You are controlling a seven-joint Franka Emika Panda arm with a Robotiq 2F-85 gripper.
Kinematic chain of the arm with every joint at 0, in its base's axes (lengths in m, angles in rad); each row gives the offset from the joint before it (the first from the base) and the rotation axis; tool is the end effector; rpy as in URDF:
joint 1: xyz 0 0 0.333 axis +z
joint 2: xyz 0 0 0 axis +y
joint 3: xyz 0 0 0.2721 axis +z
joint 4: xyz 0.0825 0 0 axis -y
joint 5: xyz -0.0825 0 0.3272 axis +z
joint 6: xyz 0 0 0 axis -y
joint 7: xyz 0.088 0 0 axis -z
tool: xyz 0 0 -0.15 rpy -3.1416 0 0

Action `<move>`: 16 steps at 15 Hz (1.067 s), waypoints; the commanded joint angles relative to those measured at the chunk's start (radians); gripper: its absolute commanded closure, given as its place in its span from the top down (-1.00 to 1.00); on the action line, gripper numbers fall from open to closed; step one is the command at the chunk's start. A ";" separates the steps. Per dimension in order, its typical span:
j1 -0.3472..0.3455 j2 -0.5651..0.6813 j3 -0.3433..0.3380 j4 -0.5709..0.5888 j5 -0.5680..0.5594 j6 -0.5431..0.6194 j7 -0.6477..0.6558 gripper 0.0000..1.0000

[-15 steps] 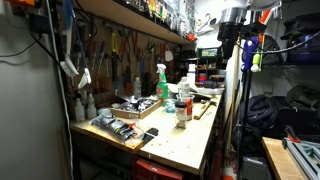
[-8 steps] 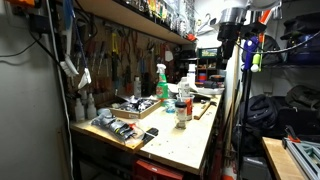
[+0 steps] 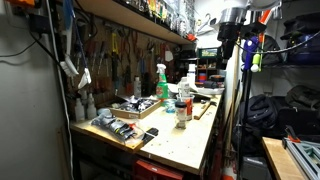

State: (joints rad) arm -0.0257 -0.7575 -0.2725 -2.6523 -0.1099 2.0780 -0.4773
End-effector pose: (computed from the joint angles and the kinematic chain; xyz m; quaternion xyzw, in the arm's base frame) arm 0.3110 -0.0986 0.4210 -0.9857 -0.1396 -0.0933 0.0111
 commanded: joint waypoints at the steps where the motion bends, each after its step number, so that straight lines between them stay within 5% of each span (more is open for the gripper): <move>1: -0.005 0.001 0.005 0.002 0.004 -0.003 -0.003 1.00; 11: -0.005 0.001 0.005 0.002 0.004 -0.003 -0.003 1.00; 16: 0.042 -0.011 0.114 -0.027 0.043 0.064 0.096 1.00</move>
State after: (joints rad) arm -0.0033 -0.7613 -0.2174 -2.6528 -0.0816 2.0852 -0.4520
